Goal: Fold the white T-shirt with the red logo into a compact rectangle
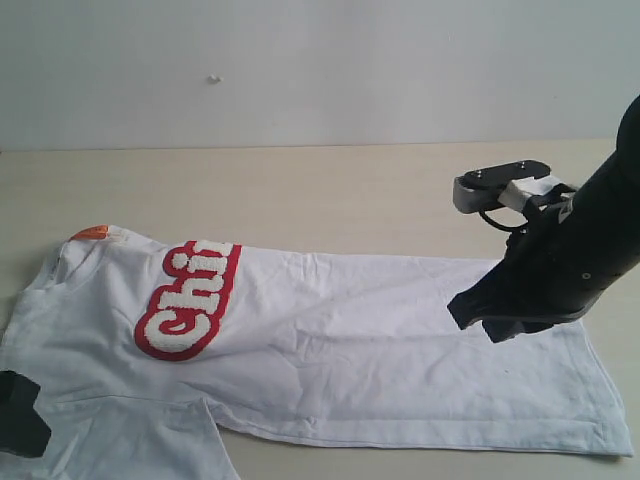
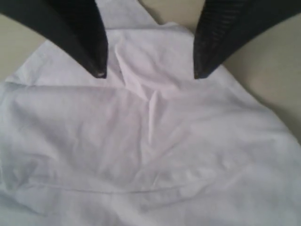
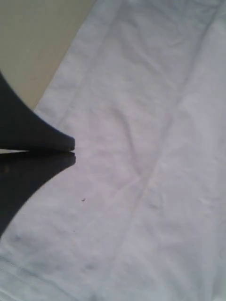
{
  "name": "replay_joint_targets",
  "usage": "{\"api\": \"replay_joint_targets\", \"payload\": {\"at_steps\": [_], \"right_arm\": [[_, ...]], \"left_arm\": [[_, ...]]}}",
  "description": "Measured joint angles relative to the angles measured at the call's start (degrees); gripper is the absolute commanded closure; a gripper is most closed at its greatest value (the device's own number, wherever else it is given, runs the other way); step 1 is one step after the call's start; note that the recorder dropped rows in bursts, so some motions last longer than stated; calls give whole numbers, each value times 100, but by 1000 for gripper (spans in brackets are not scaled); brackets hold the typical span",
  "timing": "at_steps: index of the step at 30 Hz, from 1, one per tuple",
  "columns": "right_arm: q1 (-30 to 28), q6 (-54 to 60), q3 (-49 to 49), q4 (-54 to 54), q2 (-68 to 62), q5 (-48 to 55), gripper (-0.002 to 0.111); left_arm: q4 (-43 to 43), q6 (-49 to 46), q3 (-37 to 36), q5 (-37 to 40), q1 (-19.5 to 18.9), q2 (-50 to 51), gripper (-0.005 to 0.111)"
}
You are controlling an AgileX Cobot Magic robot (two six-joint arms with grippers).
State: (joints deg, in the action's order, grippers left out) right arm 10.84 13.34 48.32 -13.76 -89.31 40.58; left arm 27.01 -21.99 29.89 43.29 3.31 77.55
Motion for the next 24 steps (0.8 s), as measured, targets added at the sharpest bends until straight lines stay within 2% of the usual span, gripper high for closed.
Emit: {"api": "replay_joint_targets", "payload": {"at_steps": [5, 15, 19, 24], "right_arm": [[0, 0, -81, -20, 0, -23, 108], [0, 0, -85, -34, 0, -69, 108], [0, 0, -85, -44, 0, -93, 108], [0, 0, -85, -44, 10, -128, 108]], "left_arm": [[-84, 442, -276, -36, 0, -14, 37], [169, 550, -575, -304, 0, 157, 37], [385, 420, -586, -332, 0, 353, 37], [1074, -172, -594, -339, 0, 751, 37]]}}
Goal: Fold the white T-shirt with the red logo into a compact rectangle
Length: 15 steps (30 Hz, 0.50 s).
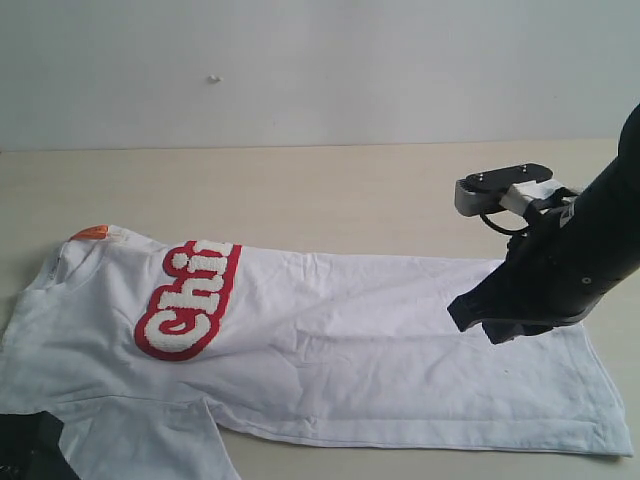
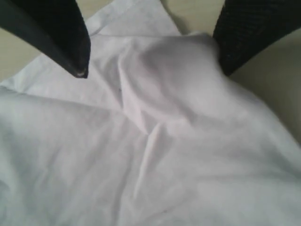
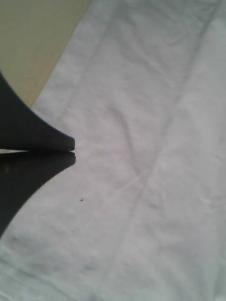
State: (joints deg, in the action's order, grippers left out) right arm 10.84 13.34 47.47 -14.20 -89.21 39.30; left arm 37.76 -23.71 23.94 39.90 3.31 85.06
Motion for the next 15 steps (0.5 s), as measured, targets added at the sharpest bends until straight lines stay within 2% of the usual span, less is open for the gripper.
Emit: {"api": "replay_joint_targets", "payload": {"at_steps": [3, 5, 7, 10, 15], "right_arm": [[0, 11, 0, 0, 0, 0, 108], [0, 11, 0, 0, 0, 0, 108], [0, 11, 0, 0, 0, 0, 108], [0, 11, 0, 0, 0, -19, 108], [0, 11, 0, 0, 0, -44, 108]], "left_arm": [[637, -635, -5, 81, 0, 224, 39], [939, -967, -5, 196, 0, 354, 47], [1072, -1109, -5, 272, 0, 427, 65], [1133, -1186, -5, 361, 0, 486, 103], [1245, -1463, -5, 587, 0, 486, 107]]}}
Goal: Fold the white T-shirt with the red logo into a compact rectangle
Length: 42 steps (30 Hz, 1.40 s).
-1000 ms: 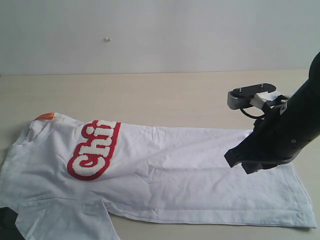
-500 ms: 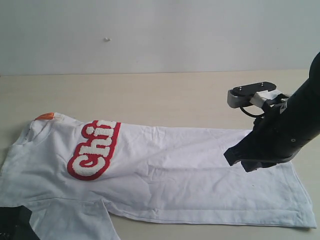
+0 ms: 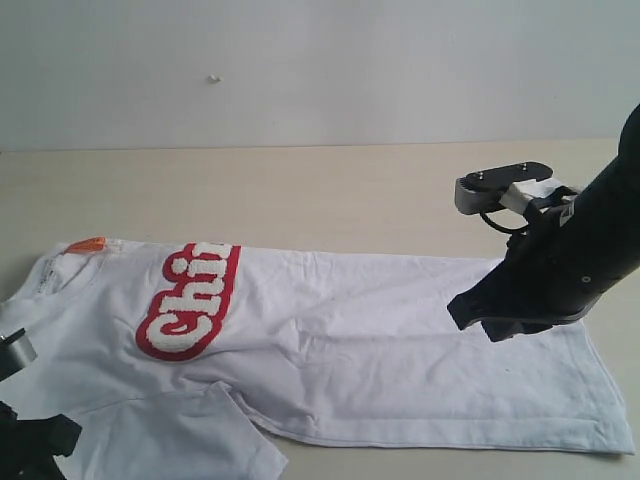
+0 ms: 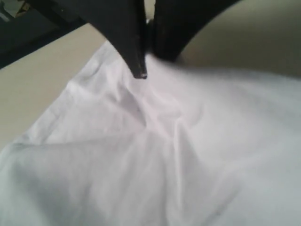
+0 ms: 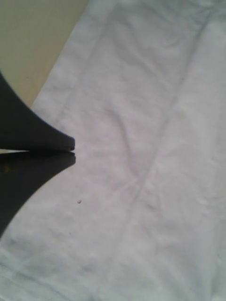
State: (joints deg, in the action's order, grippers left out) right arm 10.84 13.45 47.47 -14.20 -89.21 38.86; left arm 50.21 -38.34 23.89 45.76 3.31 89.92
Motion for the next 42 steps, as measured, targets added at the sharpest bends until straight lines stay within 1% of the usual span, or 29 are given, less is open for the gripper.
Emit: {"api": "replay_joint_targets", "payload": {"at_steps": [4, 9, 13, 20, 25, 27, 28, 29, 31, 32, 35, 36, 37, 38, 40, 42], "right_arm": [[0, 0, 0, 0, 0, 0, 108], [0, 0, 0, -15, 0, -4, 108], [0, 0, 0, -15, 0, -28, 108], [0, 0, 0, -15, 0, -39, 108], [0, 0, 0, -27, 0, -49, 108], [0, 0, 0, -27, 0, -49, 108], [0, 0, 0, -27, 0, -49, 108], [0, 0, 0, -27, 0, -49, 108], [0, 11, 0, -27, 0, -49, 108], [0, 11, 0, -27, 0, -49, 108], [0, 11, 0, -27, 0, -49, 108], [0, 11, 0, -27, 0, -49, 108], [0, 11, 0, -27, 0, -49, 108], [0, 11, 0, -27, 0, -49, 108], [0, 11, 0, -27, 0, -49, 108], [0, 11, 0, -27, 0, -49, 108]], "left_arm": [[107, -249, 144, 628, 0, 0, 107], [371, -632, 374, 1776, 0, 0, 107], [815, -1049, 491, 2234, 0, 4, 107], [2139, -1592, 815, 2310, 0, 139, 107], [2891, -1701, 1095, 1768, 0, 607, 107], [3292, -1915, 1193, 1522, 0, 860, 106], [3541, -2071, 1227, 1445, 0, 994, 104], [3807, -2229, 1257, 1409, 0, 1125, 100], [4327, -2537, 1344, 1350, 0, 1381, 86], [4493, -2635, 1382, 1334, 0, 1478, 74], [4783, -2794, 1538, 1298, 0, 1768, 33], [4828, -2826, 1580, 1297, 0, 1854, 24], [4852, -2826, 1622, 1297, 0, 1931, 21], [4869, -2826, 1661, 1297, 0, 1981, 21], [4887, -2826, 1732, 1297, 0, 2045, 26], [4895, -2826, 1797, 1297, 0, 2060, 36]]}}
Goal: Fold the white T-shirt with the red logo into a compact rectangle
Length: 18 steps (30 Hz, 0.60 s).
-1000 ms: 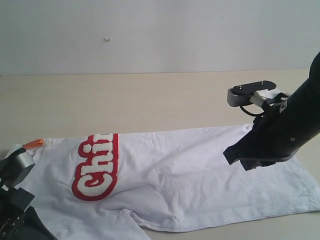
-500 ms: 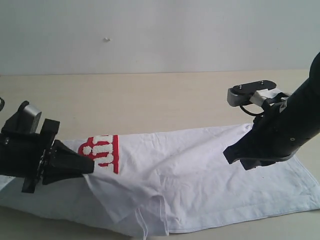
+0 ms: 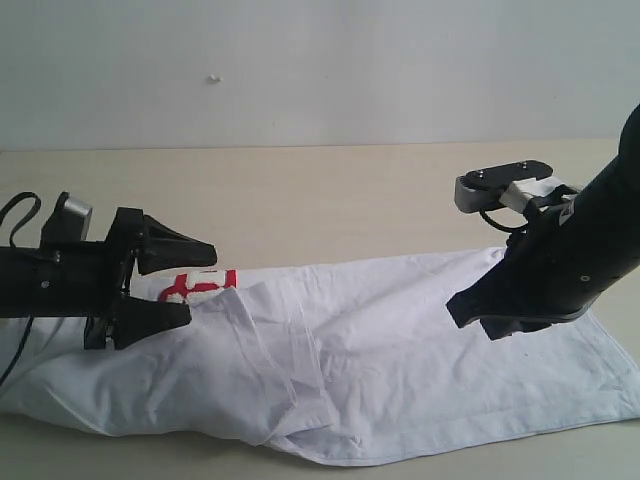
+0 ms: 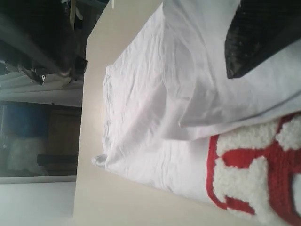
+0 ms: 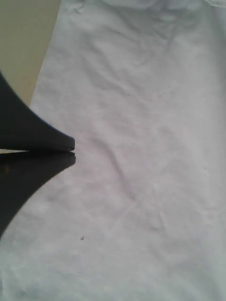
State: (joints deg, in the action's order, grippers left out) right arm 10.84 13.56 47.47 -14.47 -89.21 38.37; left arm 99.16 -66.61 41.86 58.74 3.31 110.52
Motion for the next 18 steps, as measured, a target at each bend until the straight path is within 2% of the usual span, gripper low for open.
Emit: {"api": "replay_joint_targets", "payload": {"at_steps": [8, 9, 10, 12, 16, 18], "right_arm": [[0, 0, 0, 0, 0, 0, 108], [0, 0, 0, 0, 0, 0, 108], [0, 0, 0, 0, 0, 0, 108], [0, 0, 0, 0, 0, 44, 108], [0, 0, 0, 0, 0, 97, 108], [0, 0, 0, 0, 0, 108, 108]], "left_arm": [[-113, -47, 42, 472, -24, 24, 92], [-206, -89, 42, 552, -62, 24, 95], [-298, -120, 42, 588, -110, 24, 95], [-445, -152, 42, 682, -311, 24, 88], [-780, -174, 42, 933, -956, -34, 56], [-1043, -174, 42, 1003, -1406, -128, 50]]}}
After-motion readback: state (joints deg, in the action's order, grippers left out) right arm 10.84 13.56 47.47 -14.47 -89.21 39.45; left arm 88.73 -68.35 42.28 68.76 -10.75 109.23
